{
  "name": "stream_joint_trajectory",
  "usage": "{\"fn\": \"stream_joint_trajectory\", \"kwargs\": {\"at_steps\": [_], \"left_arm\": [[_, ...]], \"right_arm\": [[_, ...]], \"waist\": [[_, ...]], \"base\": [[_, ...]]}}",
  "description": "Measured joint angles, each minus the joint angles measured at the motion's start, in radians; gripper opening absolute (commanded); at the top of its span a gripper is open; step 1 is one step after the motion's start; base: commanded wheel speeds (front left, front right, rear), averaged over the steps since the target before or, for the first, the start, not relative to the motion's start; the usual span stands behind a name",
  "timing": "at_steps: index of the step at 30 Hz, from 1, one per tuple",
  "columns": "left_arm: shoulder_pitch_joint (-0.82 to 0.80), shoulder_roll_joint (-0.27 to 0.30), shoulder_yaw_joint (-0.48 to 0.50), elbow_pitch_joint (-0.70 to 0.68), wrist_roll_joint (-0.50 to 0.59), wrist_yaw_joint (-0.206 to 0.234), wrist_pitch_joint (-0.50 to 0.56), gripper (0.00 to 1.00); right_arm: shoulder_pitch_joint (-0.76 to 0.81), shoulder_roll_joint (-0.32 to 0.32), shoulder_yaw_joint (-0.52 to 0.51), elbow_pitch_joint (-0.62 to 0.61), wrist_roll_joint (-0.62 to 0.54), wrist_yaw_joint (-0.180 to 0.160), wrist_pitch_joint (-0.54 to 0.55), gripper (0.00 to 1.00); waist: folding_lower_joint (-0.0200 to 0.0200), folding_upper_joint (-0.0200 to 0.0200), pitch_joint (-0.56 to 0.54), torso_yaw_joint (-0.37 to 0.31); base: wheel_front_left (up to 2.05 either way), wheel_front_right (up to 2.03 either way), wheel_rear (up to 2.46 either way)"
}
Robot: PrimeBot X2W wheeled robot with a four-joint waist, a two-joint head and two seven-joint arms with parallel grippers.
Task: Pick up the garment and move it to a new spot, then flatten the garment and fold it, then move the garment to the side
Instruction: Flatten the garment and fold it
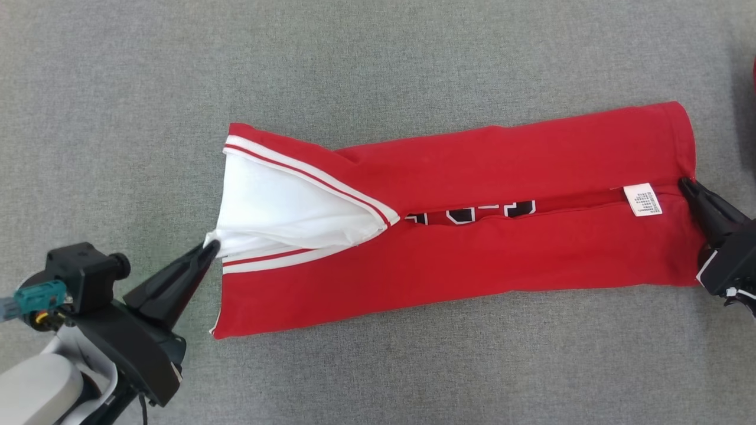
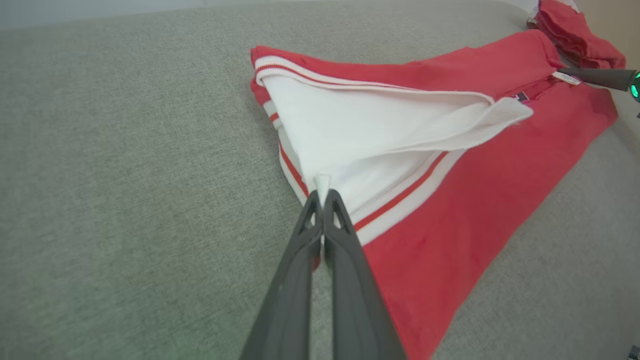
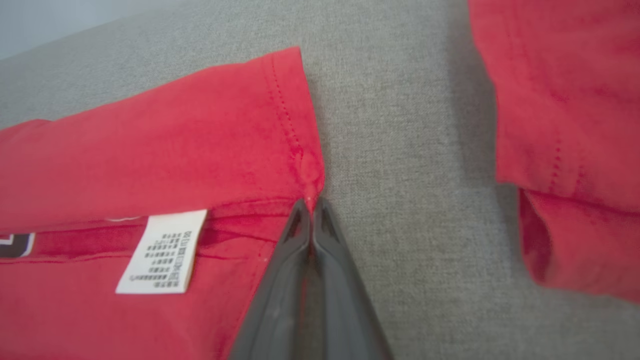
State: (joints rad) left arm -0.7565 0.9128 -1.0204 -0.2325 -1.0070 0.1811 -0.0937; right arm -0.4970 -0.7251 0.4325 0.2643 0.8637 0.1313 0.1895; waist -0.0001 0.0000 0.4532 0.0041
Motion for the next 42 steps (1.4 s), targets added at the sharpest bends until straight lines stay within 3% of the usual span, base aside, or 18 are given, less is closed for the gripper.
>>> {"fn": "stream_joint_trajectory", "kwargs": {"at_steps": [7, 15, 16, 17, 18, 19, 26, 32, 36, 42], "left_arm": [[0.033, -0.027, -0.001, 0.038, -0.014, 0.014, -0.037, 0.0], [0.05, -0.111, -0.016, 0.132, 0.004, 0.024, -0.097, 0.0], [0.056, -0.122, -0.014, 0.146, 0.005, 0.028, -0.107, 0.08], [0.06, -0.134, -0.012, 0.16, 0.004, 0.032, -0.115, 0.35], [0.063, -0.144, -0.01, 0.171, 0.004, 0.034, -0.122, 0.85], [0.069, -0.156, -0.003, 0.18, 0.004, 0.041, -0.13, 1.0], [0.132, -0.214, 0.054, 0.207, 0.026, 0.096, -0.163, 1.0], [0.227, -0.272, 0.185, 0.169, 0.11, 0.156, -0.167, 1.0], [0.31, -0.323, 0.286, 0.132, 0.182, 0.167, -0.167, 1.0], [0.389, -0.383, 0.355, 0.123, 0.256, 0.127, -0.167, 1.0]], "right_arm": [[0.011, 0.031, -0.015, 0.0, -0.023, 0.0, 0.023, 0.0], [0.012, 0.05, 0.0, 0.004, -0.046, -0.001, 0.029, 0.0], [0.014, 0.053, 0.002, 0.004, -0.047, -0.001, 0.024, 0.18], [0.015, 0.058, 0.004, 0.005, -0.049, -0.001, 0.015, 0.35], [0.018, 0.061, 0.006, 0.003, -0.053, -0.001, 0.007, 0.87], [0.021, 0.063, 0.007, 0.002, -0.056, -0.001, -0.003, 1.0], [0.068, 0.077, -0.038, -0.021, -0.103, -0.001, -0.1, 1.0], [0.119, 0.118, -0.118, -0.023, -0.158, -0.001, -0.177, 1.0], [0.121, 0.183, -0.18, 0.024, -0.202, -0.001, -0.23, 1.0], [0.038, 0.338, -0.202, 0.215, -0.197, -0.001, -0.261, 1.0]], "waist": [[0.0, 0.0, -0.003, -0.004], [0.0, 0.0, -0.019, -0.007], [0.0001, 0.0, -0.022, -0.008], [0.0001, 0.0, -0.027, -0.009], [0.0001, 0.0, -0.031, -0.01], [0.0001, 0.0, -0.035, -0.011], [0.0001, 0.0, -0.069, -0.018], [0.0001, 0.0, -0.107, -0.022], [0.0, 0.0, -0.125, -0.026], [0.0, 0.0, -0.121, -0.032]], "base": [[0.0, 0.0, 0.0], [0.0, 0.0, 0.0], [0.0, 0.0, 0.0], [0.0, 0.0, 0.0], [0.0, 0.0, 0.0], [0.0, 0.0, 0.0], [0.0, 0.0, 0.0], [0.0, 0.0, 0.0], [0.0, 0.0, 0.0], [0.0, 0.0, 0.0]]}}
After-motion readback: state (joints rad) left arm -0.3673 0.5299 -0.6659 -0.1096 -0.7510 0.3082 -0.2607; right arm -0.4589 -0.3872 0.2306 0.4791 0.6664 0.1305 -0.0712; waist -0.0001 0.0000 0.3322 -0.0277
